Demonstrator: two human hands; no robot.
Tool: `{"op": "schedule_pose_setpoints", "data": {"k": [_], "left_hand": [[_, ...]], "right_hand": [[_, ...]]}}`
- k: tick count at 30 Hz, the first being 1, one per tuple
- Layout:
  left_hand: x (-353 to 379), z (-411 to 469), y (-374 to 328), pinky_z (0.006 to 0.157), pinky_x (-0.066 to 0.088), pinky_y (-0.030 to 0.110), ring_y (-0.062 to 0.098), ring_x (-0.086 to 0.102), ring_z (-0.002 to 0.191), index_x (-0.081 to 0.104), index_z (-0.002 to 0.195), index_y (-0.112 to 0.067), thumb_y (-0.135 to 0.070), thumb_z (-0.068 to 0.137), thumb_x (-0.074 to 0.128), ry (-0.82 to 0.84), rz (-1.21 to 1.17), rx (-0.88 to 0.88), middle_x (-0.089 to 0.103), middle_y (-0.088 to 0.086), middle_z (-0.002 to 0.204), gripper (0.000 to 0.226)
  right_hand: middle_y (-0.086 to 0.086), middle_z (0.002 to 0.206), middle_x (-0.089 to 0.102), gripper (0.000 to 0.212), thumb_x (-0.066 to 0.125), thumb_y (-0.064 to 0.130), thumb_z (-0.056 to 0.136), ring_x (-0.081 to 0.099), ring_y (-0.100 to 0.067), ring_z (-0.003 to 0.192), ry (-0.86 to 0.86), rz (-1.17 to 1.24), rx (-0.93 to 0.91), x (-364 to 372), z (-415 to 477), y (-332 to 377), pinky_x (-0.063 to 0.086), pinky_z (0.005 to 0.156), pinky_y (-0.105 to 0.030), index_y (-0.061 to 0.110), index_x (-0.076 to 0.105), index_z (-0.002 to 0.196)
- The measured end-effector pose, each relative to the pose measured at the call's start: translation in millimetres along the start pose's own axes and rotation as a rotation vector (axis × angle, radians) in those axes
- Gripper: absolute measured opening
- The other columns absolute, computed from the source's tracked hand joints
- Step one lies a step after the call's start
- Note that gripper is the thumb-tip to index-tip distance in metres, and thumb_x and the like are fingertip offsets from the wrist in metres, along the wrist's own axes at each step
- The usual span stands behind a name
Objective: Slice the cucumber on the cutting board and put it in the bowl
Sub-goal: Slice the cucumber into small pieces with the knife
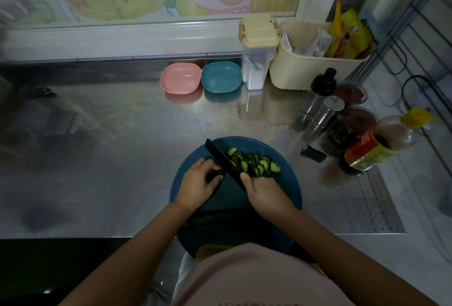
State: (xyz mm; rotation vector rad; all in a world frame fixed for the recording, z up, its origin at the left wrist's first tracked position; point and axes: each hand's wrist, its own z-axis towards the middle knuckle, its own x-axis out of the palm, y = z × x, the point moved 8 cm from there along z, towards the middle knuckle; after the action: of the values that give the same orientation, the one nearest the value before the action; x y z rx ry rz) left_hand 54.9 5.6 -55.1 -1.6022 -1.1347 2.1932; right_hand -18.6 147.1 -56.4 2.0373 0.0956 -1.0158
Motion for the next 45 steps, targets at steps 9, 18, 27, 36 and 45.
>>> {"op": "schedule_pose_setpoints", "data": {"k": [9, 18, 27, 36, 45], "left_hand": [[0.2, 1.1, -0.3, 0.065, 0.035, 0.004, 0.009, 0.052, 0.077, 0.066, 0.09, -0.007, -0.006, 0.078, 0.073, 0.004, -0.023, 0.006, 0.052, -0.005, 0.084, 0.015], [1.7, 0.0, 2.2, 0.067, 0.035, 0.001, 0.003, 0.05, 0.077, 0.065, 0.089, -0.009, -0.007, 0.078, 0.074, -0.007, -0.041, -0.004, 0.051, -0.007, 0.082, 0.014], [1.6, -0.7, 6.0, 0.068, 0.037, 0.003, -0.005, 0.051, 0.078, 0.063, 0.082, -0.011, -0.008, 0.077, 0.074, -0.033, -0.077, -0.036, 0.051, -0.012, 0.079, 0.013], [0.5, -2.9, 7.0, 0.066, 0.038, 0.004, 0.006, 0.053, 0.075, 0.065, 0.085, -0.008, -0.008, 0.076, 0.076, -0.076, -0.079, -0.048, 0.057, -0.001, 0.081, 0.013], [-1.1, -5.9, 4.8, 0.066, 0.037, 0.001, 0.001, 0.05, 0.077, 0.066, 0.082, -0.007, -0.006, 0.074, 0.078, -0.108, -0.062, -0.018, 0.058, -0.001, 0.079, 0.015]], "right_hand": [[-0.002, 0.054, 0.043, 0.06, 0.02, 0.044, 0.101, 0.043, -0.016, 0.052, 0.017, -0.03, 0.0, 6.4, 2.0, 0.4, 0.032, 0.058, -0.029, 0.015, 0.04, 0.053], [-0.003, 0.055, 0.046, 0.061, 0.019, 0.047, 0.1, 0.051, -0.024, 0.059, -0.014, -0.068, 0.032, 11.7, 5.6, -8.1, 0.04, 0.057, -0.031, 0.014, 0.044, 0.055], [-0.002, 0.054, 0.046, 0.062, 0.021, 0.046, 0.101, 0.047, -0.017, 0.054, -0.007, -0.039, 0.013, 2.0, -0.8, -2.1, 0.035, 0.058, -0.029, 0.013, 0.044, 0.053], [-0.002, 0.055, 0.046, 0.061, 0.02, 0.047, 0.1, 0.045, -0.015, 0.052, 0.011, -0.036, 0.015, 3.4, -1.3, 0.0, 0.034, 0.057, -0.029, 0.014, 0.043, 0.054], [-0.004, 0.054, 0.047, 0.062, 0.02, 0.045, 0.101, 0.054, -0.025, 0.06, 0.02, -0.019, 0.016, 12.5, 4.3, -2.5, 0.041, 0.057, -0.032, 0.013, 0.047, 0.055]]}}
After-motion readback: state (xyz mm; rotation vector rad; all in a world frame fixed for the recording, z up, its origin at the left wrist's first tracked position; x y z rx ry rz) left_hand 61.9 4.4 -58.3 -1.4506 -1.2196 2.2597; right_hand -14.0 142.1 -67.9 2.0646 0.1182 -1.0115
